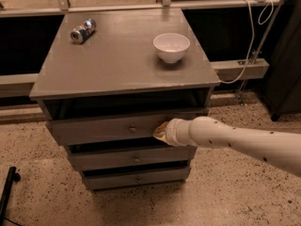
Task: Close top drawer
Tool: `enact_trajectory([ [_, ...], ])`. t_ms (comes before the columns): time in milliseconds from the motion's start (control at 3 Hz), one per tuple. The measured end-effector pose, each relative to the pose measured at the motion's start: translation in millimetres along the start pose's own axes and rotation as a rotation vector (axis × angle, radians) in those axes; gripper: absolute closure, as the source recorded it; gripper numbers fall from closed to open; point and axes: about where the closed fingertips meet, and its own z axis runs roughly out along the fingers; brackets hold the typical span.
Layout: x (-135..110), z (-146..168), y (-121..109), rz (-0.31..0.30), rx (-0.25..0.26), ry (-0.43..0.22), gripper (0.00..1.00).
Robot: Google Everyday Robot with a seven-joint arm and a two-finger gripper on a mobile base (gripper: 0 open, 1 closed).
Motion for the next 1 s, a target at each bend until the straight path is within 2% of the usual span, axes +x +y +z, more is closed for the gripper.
enact_trajectory([
  [667,-4.1,-6.0,6.6,-0.036,-0.042,-0.04,1.0],
  [1000,-32.3,-41.3,46.9,-0.134,-0.144,-0.097,1.0],
])
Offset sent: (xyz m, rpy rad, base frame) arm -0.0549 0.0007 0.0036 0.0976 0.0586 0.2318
